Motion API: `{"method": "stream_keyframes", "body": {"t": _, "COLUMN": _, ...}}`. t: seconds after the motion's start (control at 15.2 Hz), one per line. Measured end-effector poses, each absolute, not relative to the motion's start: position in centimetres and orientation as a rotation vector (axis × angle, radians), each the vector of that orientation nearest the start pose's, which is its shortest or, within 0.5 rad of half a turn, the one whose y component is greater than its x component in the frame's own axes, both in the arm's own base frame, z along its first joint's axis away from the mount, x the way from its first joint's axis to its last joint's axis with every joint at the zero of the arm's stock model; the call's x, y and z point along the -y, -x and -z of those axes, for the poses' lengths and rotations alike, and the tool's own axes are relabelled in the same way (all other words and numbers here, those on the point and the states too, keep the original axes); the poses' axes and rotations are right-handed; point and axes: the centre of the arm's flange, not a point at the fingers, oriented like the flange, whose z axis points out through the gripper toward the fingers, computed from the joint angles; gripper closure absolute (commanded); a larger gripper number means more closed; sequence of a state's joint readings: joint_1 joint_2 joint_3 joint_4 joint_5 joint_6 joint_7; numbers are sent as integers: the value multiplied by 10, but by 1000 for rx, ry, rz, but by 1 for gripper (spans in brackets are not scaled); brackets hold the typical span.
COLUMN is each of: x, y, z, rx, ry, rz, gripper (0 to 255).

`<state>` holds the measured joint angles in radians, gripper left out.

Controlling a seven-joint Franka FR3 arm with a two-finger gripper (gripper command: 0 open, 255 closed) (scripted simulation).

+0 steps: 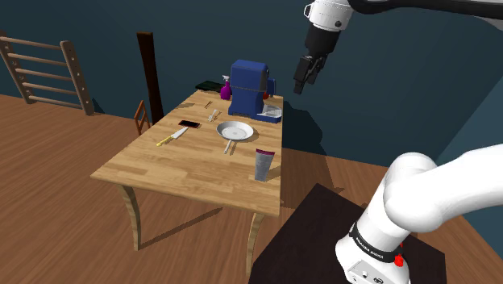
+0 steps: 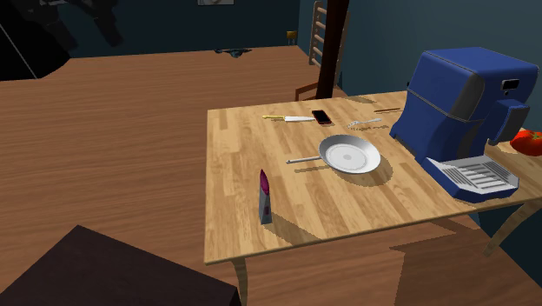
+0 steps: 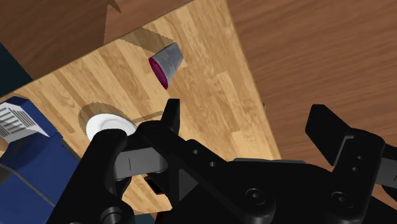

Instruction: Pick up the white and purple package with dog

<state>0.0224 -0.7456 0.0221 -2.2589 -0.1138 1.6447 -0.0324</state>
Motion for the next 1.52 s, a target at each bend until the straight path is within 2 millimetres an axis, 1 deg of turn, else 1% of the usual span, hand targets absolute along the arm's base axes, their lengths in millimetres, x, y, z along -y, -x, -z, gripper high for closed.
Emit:
{"method": "stream_keyframes", "body": {"t": 0.07, "x": -6, "y": -326, "z": -632, "rx": 119, "ry": 3261, "rz": 215, "gripper": 0}}
{"method": "stream_keyframes", "body": {"t": 0.13, "x": -2, "y": -330, "z": -627, "rx": 128, "ry": 3259, "rz": 212, "gripper": 0}}
{"method": "stream_keyframes", "body": {"t": 0.33, "x": 18, "y": -343, "z": -602, "rx": 176, "ry": 3248, "rz": 197, "gripper": 0}}
{"method": "stream_keyframes", "body": {"t": 0.59, "x": 46, "y": -360, "z": -557, "rx": 252, "ry": 3230, "rz": 176, "gripper": 0}}
{"method": "stream_keyframes", "body": {"t": 0.73, "x": 59, "y": -370, "z": -540, "rx": 290, "ry": 3220, "rz": 167, "gripper": 0}}
{"method": "stream_keyframes", "body": {"t": 0.79, "x": 63, "y": -376, "z": -527, "rx": 309, "ry": 3214, "rz": 160, "gripper": 0}}
{"method": "stream_keyframes", "body": {"t": 0.99, "x": 86, "y": -390, "z": -498, "rx": 366, "ry": 3198, "rz": 146, "gripper": 0}}
{"method": "stream_keyframes", "body": {"t": 1.19, "x": 102, "y": -411, "z": -462, "rx": 421, "ry": 3181, "rz": 130, "gripper": 0}}
{"method": "stream_keyframes", "body": {"t": 1.39, "x": 124, "y": -429, "z": -429, "rx": 476, "ry": 3163, "rz": 116, "gripper": 0}}
{"method": "stream_keyframes", "body": {"t": 1.45, "x": 128, "y": -430, "z": -419, "rx": 496, "ry": 3156, "rz": 111, "gripper": 0}}
{"method": "stream_keyframes", "body": {"t": 1.52, "x": 131, "y": -436, "z": -409, "rx": 514, "ry": 3150, "rz": 107, "gripper": 0}}
